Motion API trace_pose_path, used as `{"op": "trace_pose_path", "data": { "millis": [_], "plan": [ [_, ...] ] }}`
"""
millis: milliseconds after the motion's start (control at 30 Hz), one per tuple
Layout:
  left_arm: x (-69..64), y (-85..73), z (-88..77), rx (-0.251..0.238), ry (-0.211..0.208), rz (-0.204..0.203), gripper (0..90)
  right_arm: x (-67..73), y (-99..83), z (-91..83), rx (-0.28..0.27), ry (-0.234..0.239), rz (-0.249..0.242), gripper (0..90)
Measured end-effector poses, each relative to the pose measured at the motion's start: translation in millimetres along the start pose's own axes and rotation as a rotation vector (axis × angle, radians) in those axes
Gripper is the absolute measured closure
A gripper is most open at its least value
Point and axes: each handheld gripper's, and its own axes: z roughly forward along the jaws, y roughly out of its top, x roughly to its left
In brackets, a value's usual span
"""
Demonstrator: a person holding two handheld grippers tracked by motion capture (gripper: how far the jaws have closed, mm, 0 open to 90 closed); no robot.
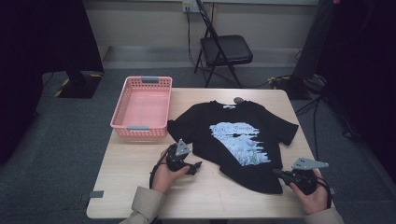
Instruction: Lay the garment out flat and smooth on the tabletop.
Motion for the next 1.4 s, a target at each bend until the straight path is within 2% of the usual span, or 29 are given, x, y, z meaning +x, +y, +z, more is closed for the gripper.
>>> {"op": "trace_pose_path", "data": {
  "millis": [233,567,800,900,1033,1067,1133,1233,1333,1400],
  "plan": [
    [0.0,0.0,0.0,0.000,0.001,0.000,15.2,9.3,-9.2,-11.7,0.024,0.036,-0.025,90.0],
    [0.1,0.0,0.0,0.000,0.001,0.000,15.2,12.5,-26.5,-24.6,0.046,0.076,0.006,90.0],
    [0.0,0.0,0.0,0.000,0.002,0.000,15.2,19.1,-27.0,-30.0,0.065,0.074,-0.023,90.0],
    [-0.1,-0.1,0.1,0.000,0.000,-0.003,15.2,16.1,-28.8,-32.8,0.040,0.069,-0.011,89.7],
    [-0.1,-0.1,0.1,0.000,0.000,-0.003,15.2,11.1,-23.7,-36.8,-0.030,0.053,0.010,75.7],
    [-0.1,-0.1,0.1,0.000,0.000,-0.003,15.2,10.6,-21.4,-35.9,-0.043,0.042,0.005,71.7],
    [-0.1,-0.1,0.1,0.000,0.001,-0.003,15.2,8.3,-15.6,-29.8,-0.046,0.017,-0.004,71.2],
    [-0.1,-0.1,0.1,0.000,0.000,-0.003,15.2,2.0,-8.1,-18.7,-0.051,0.015,-0.003,72.8],
    [-0.1,-0.1,0.1,0.000,0.000,-0.003,15.2,-2.8,-2.7,-5.7,-0.034,0.014,-0.020,76.5],
    [-0.1,-0.1,0.1,0.000,0.000,-0.003,15.2,-3.5,-2.3,2.8,-0.002,0.023,-0.039,83.0]
  ]
}}
